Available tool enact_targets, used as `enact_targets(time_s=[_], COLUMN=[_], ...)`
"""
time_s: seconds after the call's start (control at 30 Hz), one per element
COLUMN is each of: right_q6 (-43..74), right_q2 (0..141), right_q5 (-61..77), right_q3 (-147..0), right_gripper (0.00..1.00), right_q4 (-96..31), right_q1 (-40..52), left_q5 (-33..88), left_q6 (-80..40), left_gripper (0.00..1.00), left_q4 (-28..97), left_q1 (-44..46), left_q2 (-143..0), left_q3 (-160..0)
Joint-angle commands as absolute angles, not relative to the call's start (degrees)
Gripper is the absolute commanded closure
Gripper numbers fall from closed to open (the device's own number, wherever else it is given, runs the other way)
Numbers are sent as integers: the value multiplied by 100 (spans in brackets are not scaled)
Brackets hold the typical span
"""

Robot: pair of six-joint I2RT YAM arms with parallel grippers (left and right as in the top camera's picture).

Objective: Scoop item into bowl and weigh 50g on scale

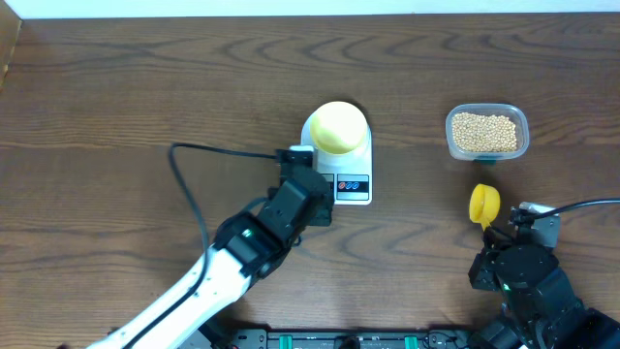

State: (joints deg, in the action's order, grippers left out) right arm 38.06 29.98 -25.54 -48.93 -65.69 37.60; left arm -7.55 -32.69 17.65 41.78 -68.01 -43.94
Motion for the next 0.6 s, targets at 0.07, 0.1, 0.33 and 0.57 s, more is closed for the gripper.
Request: enact_targets(time_s=[0.07,0.1,0.33,0.57], right_q6=[3717,3717,4668,5577], right_q2=[2998,3004,3293,4032], right_q5=[-2792,-2853,-3614,-3693], right_q3=[-4984,-4978,-4976,-4976], right_gripper=[99,99,99,99], right_q4=[-6254,-6117,-5247,-5199], right_q1=[3736,3736,3680,3166], left_q5=[-2536,-2751,-2462,-2036], left_q6=[-3037,-2993,-2871,-2794], left_gripper=[93,93,93,92], left_q4=[2053,2051,2110,2119], left_q1=[3870,3721,1144,-311], left_q2=[-6158,-6125,-6208,-6333], left_q3=[-4416,-4416,-4416,-4414])
